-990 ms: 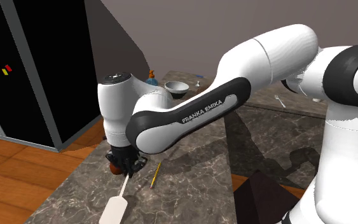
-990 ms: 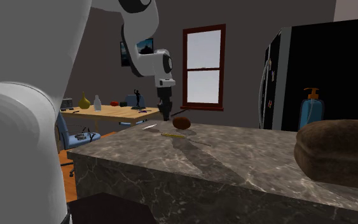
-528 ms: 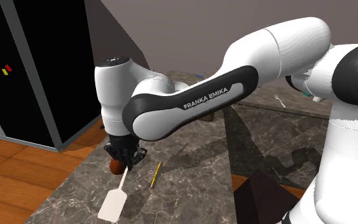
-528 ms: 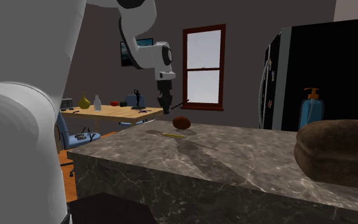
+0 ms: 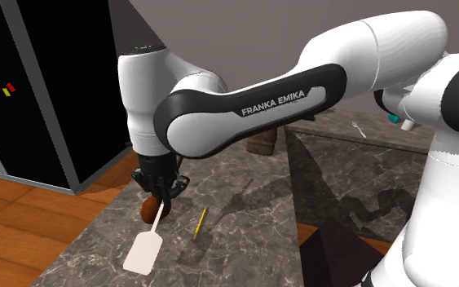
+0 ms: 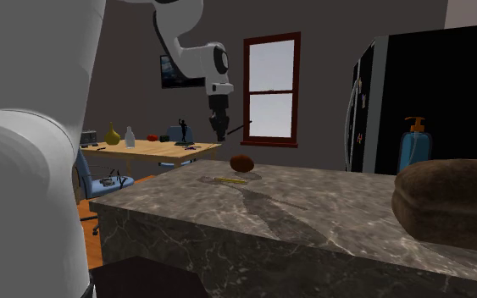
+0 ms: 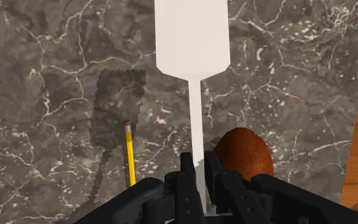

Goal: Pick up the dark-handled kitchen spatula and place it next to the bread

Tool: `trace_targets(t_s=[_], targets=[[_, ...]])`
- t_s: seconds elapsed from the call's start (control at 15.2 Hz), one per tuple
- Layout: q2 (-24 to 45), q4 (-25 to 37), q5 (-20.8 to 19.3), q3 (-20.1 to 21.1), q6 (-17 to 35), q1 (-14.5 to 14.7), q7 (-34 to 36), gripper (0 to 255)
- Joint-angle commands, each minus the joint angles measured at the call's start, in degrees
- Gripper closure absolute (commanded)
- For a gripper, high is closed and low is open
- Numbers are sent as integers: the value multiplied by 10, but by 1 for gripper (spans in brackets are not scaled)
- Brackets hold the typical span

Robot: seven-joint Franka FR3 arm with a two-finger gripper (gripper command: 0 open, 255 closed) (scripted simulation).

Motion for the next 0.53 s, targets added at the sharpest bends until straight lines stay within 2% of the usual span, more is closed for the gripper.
trace_targets(t_s=[0.0, 0.46], targets=[[-1, 15, 2, 1, -15, 1, -3, 255], [-9, 60, 11, 4, -66, 2, -12, 255]])
